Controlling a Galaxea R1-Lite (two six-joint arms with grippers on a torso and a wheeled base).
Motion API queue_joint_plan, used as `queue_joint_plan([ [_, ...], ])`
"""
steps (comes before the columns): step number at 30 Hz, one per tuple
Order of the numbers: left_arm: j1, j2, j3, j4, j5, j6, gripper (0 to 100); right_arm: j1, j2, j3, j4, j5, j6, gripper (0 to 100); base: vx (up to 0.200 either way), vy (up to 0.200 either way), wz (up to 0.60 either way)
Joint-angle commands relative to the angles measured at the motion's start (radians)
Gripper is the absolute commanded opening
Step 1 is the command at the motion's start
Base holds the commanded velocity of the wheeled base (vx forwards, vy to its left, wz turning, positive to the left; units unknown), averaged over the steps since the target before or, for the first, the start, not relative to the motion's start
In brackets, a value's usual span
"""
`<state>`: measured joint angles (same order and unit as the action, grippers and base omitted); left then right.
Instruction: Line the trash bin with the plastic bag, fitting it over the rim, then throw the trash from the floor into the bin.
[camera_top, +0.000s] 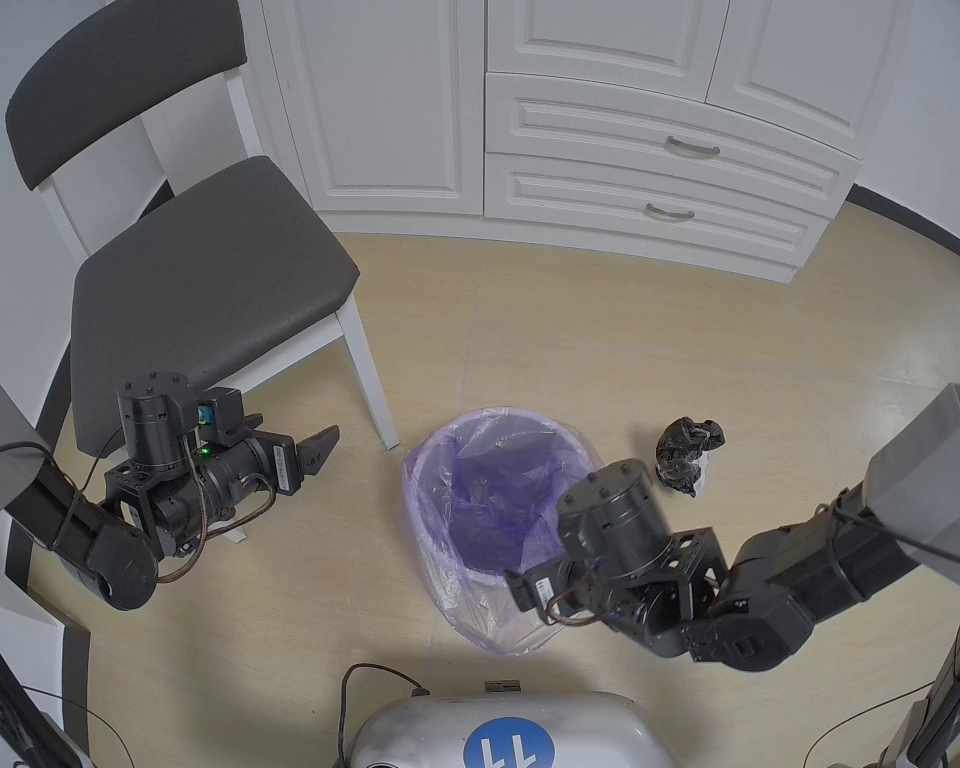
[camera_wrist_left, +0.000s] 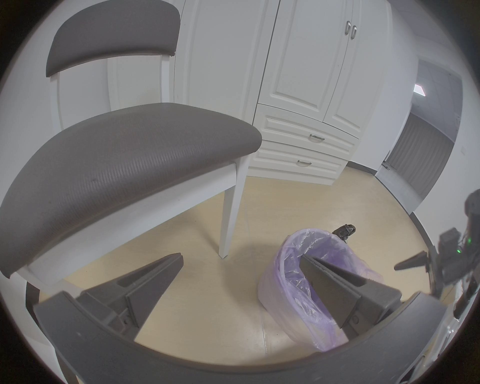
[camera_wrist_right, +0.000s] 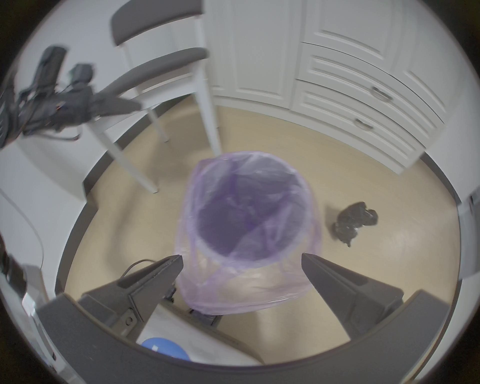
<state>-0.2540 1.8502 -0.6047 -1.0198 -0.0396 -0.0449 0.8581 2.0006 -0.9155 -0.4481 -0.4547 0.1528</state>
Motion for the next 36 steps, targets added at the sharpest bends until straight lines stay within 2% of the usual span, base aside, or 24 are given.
queue_joint_plan([
  [1, -0.001, -0.043, 0.011, 0.0, 0.0, 0.0, 100, -0.091, -0.017, 0.018, -0.015, -0.006, 0.03, 100, 0.0, 0.0, 0.0],
  [22, 0.01, -0.008, 0.0, 0.0, 0.0, 0.007, 100, -0.314, 0.158, 0.076, -0.023, 0.016, 0.004, 100, 0.0, 0.0, 0.0],
  [26, 0.01, 0.004, 0.0, 0.0, 0.0, 0.007, 100, -0.364, 0.216, 0.073, -0.08, 0.044, -0.001, 100, 0.0, 0.0, 0.0],
  [32, 0.007, 0.037, -0.007, -0.002, 0.0, 0.008, 100, -0.413, 0.342, 0.018, -0.17, 0.05, -0.001, 100, 0.0, 0.0, 0.0],
  [36, 0.002, 0.06, -0.012, -0.002, 0.001, 0.008, 100, -0.433, 0.434, -0.057, -0.216, 0.094, -0.001, 100, 0.0, 0.0, 0.0],
])
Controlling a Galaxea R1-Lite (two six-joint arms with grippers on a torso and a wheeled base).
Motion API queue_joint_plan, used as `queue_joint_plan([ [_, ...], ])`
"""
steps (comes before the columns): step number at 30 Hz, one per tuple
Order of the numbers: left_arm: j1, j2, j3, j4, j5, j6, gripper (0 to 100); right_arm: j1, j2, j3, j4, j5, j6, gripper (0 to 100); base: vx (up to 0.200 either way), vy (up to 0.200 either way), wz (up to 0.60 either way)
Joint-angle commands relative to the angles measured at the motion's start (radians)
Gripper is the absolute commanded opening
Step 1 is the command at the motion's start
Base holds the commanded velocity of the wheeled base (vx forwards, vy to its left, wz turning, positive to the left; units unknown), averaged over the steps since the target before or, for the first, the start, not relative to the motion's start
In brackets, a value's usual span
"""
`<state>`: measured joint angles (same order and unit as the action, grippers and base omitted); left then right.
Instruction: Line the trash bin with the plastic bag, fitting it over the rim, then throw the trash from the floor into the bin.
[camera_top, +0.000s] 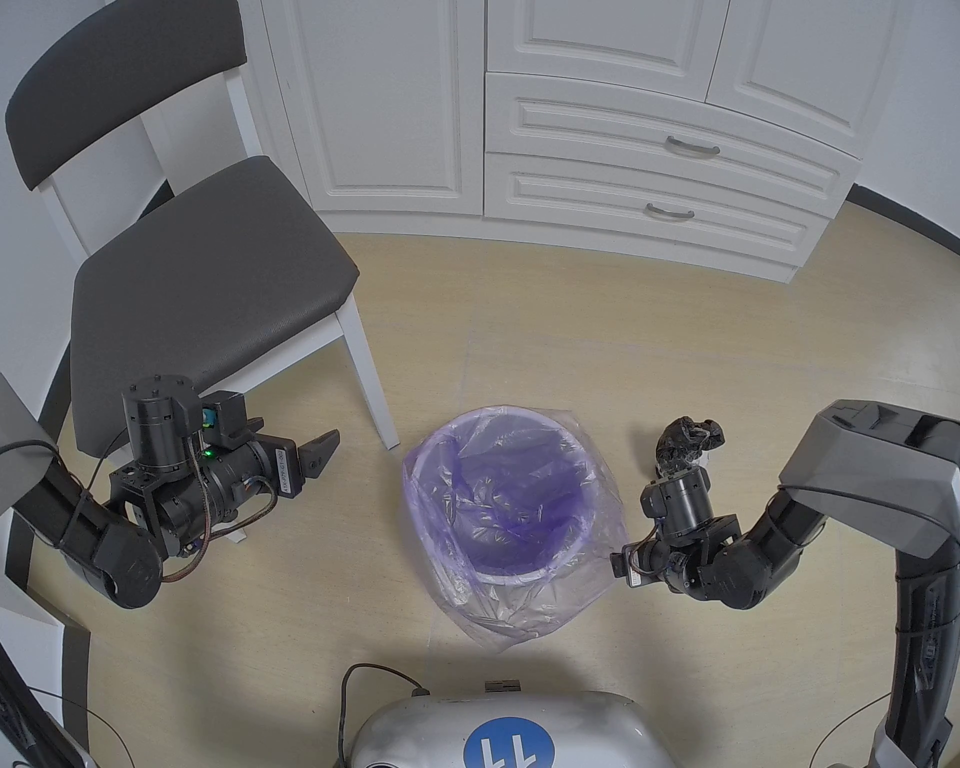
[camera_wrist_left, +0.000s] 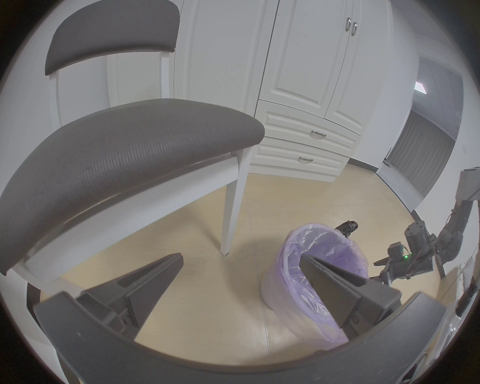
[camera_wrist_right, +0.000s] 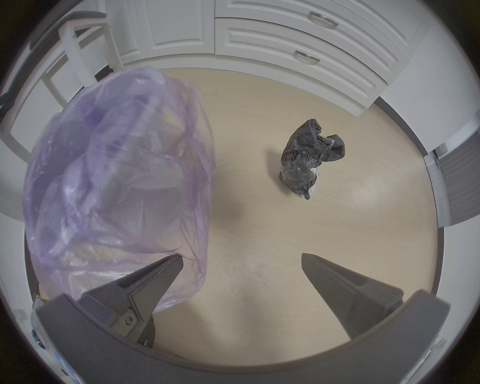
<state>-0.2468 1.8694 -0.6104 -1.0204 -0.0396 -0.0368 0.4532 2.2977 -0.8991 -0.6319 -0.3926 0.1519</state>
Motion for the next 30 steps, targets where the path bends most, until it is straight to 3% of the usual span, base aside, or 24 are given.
queue_joint_plan([
  [1, -0.005, 0.047, -0.006, -0.001, 0.001, -0.002, 100, -0.028, 0.157, -0.086, -0.031, 0.041, 0.0, 100, 0.0, 0.0, 0.0],
  [7, -0.014, 0.065, -0.008, -0.001, 0.0, 0.0, 100, -0.024, 0.217, -0.152, 0.006, 0.096, -0.008, 100, 0.0, 0.0, 0.0],
  [16, -0.035, 0.073, -0.002, -0.001, 0.0, -0.002, 100, -0.021, 0.167, -0.138, 0.017, 0.098, -0.009, 100, 0.0, 0.0, 0.0],
  [23, -0.109, 0.094, 0.034, 0.0, 0.009, -0.006, 100, -0.011, -0.057, 0.158, -0.038, 0.06, -0.025, 100, 0.0, 0.0, 0.0],
  [30, -0.215, 0.157, -0.061, 0.051, 0.083, 0.009, 100, -0.059, -0.195, 0.385, -0.284, 0.073, -0.147, 100, 0.0, 0.0, 0.0],
])
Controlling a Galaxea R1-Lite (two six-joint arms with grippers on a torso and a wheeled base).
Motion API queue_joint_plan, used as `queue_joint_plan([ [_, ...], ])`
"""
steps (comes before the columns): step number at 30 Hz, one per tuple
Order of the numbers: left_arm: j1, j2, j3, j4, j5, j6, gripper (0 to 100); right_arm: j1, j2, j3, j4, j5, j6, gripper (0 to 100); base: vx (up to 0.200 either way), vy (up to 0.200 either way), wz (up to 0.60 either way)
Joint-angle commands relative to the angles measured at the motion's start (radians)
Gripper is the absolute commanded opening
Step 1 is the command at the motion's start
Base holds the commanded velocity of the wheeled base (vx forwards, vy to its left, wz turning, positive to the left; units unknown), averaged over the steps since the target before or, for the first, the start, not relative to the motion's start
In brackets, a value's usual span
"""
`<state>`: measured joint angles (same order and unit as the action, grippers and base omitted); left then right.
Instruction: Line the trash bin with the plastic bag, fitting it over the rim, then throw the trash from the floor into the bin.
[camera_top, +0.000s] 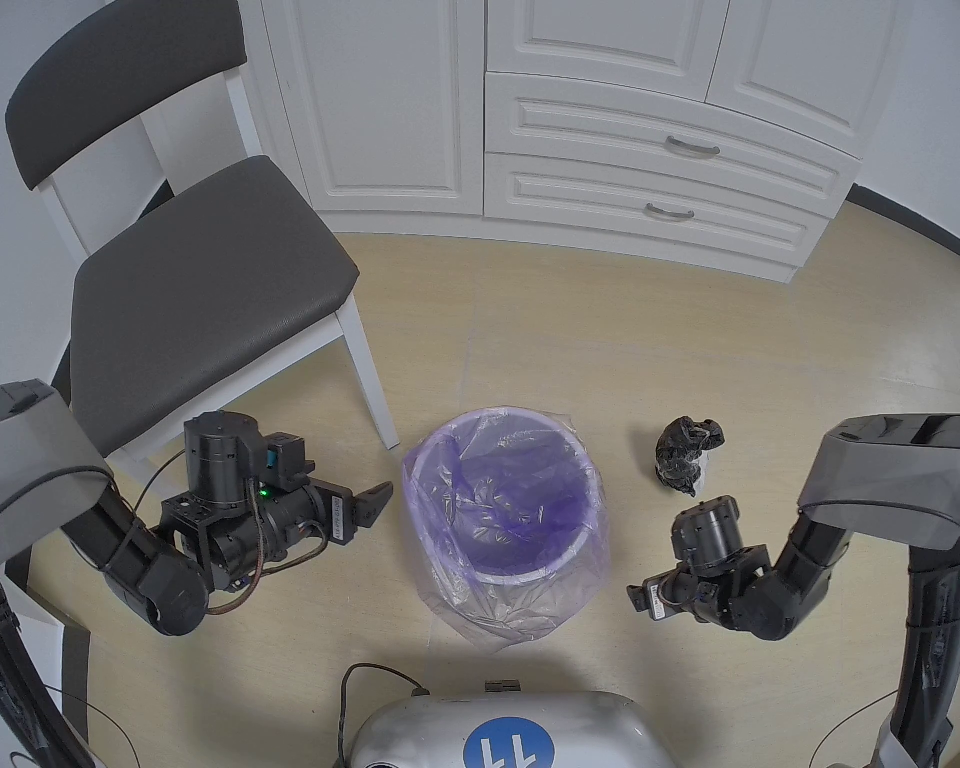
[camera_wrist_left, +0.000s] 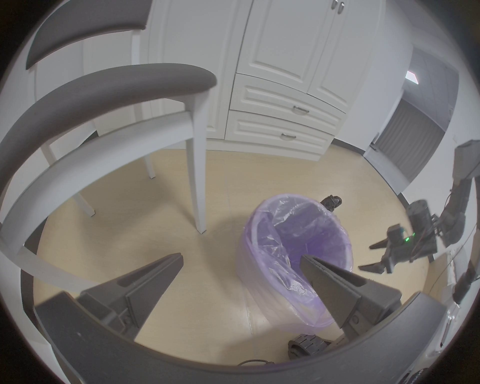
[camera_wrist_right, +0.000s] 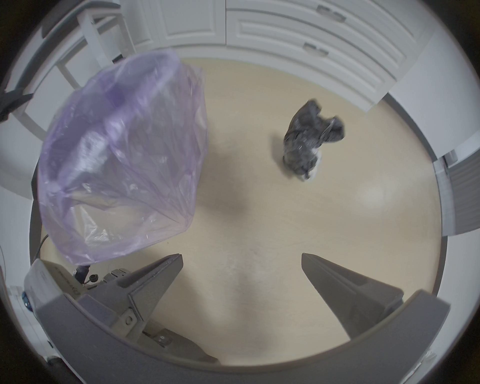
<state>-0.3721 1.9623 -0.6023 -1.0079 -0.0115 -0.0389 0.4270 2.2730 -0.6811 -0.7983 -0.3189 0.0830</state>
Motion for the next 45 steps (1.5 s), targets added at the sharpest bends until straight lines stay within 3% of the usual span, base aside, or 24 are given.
queue_joint_plan([
  [1, -0.108, 0.082, -0.132, 0.106, 0.096, 0.044, 100, -0.045, -0.182, 0.209, -0.164, 0.0, -0.131, 100, 0.0, 0.0, 0.0],
  [2, -0.108, 0.082, -0.132, 0.106, 0.096, 0.044, 100, -0.045, -0.182, 0.209, -0.164, 0.0, -0.131, 100, 0.0, 0.0, 0.0],
  [3, -0.122, 0.087, -0.182, 0.175, 0.128, 0.06, 100, -0.054, -0.184, 0.227, -0.199, 0.0, -0.167, 100, 0.0, 0.0, 0.0],
  [4, -0.162, 0.093, -0.283, 0.334, 0.179, 0.06, 100, -0.06, -0.187, 0.253, -0.269, -0.002, -0.213, 100, 0.0, 0.0, 0.0],
  [6, -0.189, 0.101, -0.363, 0.45, 0.203, 0.045, 100, -0.06, -0.19, 0.278, -0.317, 0.0, -0.23, 100, 0.0, 0.0, 0.0],
  [8, -0.191, 0.101, -0.37, 0.459, 0.205, 0.042, 100, -0.06, -0.19, 0.281, -0.322, 0.0, -0.232, 100, 0.0, 0.0, 0.0],
  [9, -0.229, 0.13, -0.482, 0.584, 0.243, 0.002, 100, -0.06, -0.208, 0.313, -0.357, 0.0, -0.256, 100, 0.0, 0.0, 0.0],
  [16, -0.297, 0.254, -0.675, 0.77, 0.367, -0.015, 100, -0.068, -0.247, 0.324, -0.36, 0.0, -0.27, 100, 0.0, 0.0, 0.0],
  [23, -0.31, 0.383, -0.786, 0.839, 0.515, -0.013, 100, -0.093, -0.256, 0.321, -0.36, 0.0, -0.298, 100, 0.0, 0.0, 0.0],
  [30, -0.312, 0.412, -0.804, 0.847, 0.625, 0.008, 100, -0.099, -0.256, 0.316, -0.36, 0.001, -0.31, 100, 0.0, 0.0, 0.0],
  [45, -0.304, 0.326, -0.711, 0.861, 0.645, -0.001, 100, -0.1, -0.26, 0.325, -0.36, 0.0, -0.312, 100, 0.0, 0.0, 0.0],
])
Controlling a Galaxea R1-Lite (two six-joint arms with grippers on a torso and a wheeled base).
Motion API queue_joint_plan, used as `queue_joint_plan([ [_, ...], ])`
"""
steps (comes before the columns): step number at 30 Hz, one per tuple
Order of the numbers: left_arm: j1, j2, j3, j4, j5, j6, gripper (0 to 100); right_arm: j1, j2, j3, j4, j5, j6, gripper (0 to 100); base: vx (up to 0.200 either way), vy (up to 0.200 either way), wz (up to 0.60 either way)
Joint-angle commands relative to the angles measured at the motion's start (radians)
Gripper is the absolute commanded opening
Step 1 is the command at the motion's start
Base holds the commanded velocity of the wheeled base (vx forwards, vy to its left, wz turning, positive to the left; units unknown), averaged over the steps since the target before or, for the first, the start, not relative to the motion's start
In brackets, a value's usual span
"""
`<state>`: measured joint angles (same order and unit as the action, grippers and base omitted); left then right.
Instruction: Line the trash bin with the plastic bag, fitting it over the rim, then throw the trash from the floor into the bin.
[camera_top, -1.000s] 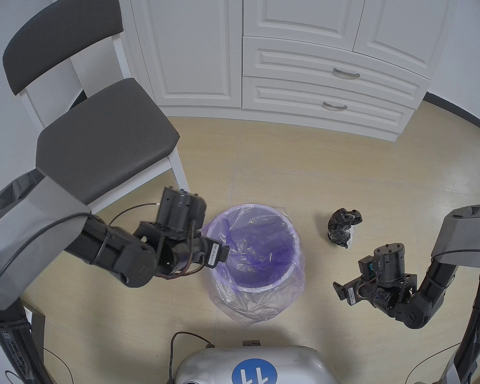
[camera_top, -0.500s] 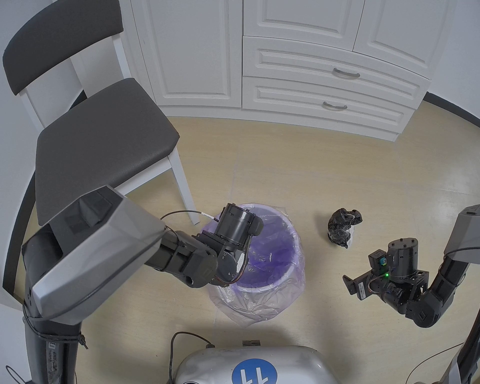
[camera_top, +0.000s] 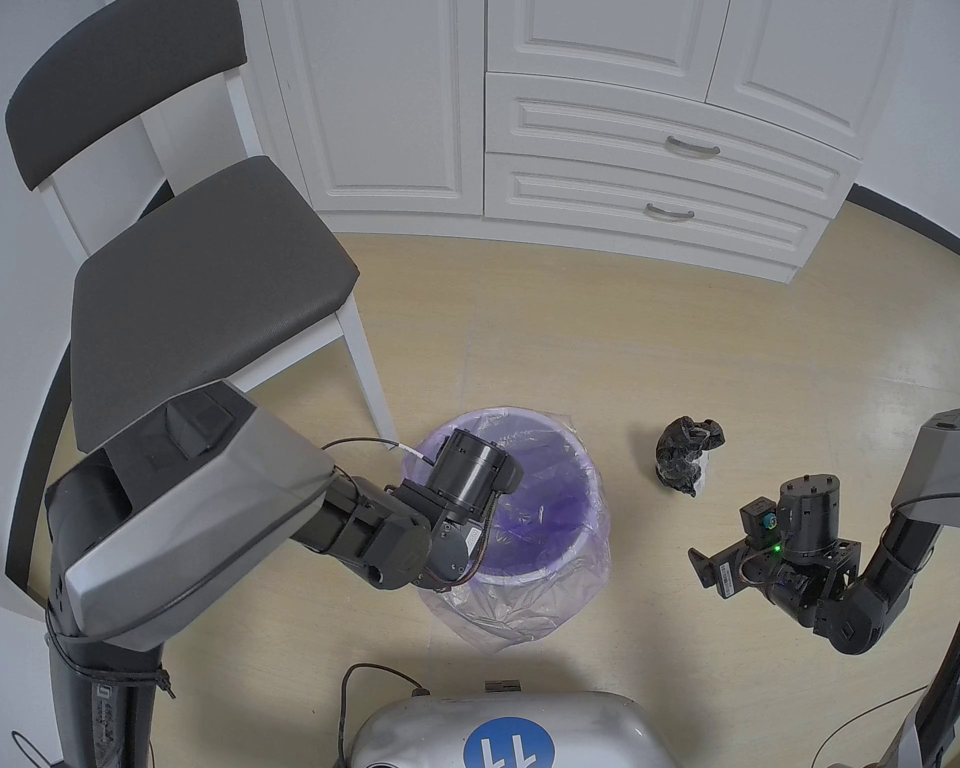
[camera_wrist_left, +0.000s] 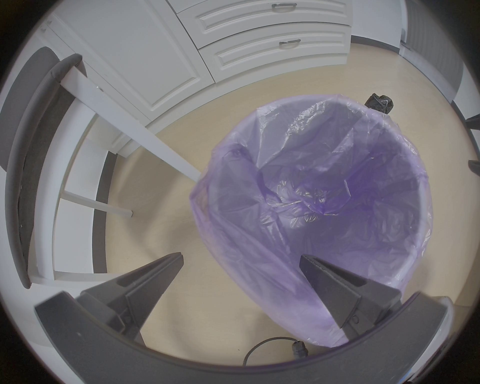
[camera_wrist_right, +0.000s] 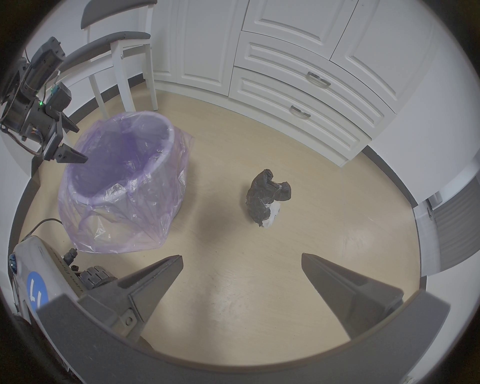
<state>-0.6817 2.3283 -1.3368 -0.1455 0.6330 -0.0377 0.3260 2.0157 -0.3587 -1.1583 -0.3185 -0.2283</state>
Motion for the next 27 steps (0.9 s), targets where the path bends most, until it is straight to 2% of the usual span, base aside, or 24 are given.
queue_joint_plan([
  [1, 0.011, -0.06, 0.042, -0.003, 0.001, -0.004, 100, 0.001, -0.002, 0.003, 0.0, -0.001, 0.0, 100, 0.0, 0.0, 0.0],
  [14, 0.065, -0.133, 0.168, -0.012, -0.003, -0.044, 100, 0.002, 0.0, 0.004, 0.0, 0.001, -0.006, 100, 0.0, 0.0, 0.0],
  [27, 0.091, -0.122, 0.24, -0.016, -0.016, -0.151, 100, 0.007, 0.006, 0.004, 0.0, 0.001, -0.006, 100, 0.0, 0.0, 0.0],
])
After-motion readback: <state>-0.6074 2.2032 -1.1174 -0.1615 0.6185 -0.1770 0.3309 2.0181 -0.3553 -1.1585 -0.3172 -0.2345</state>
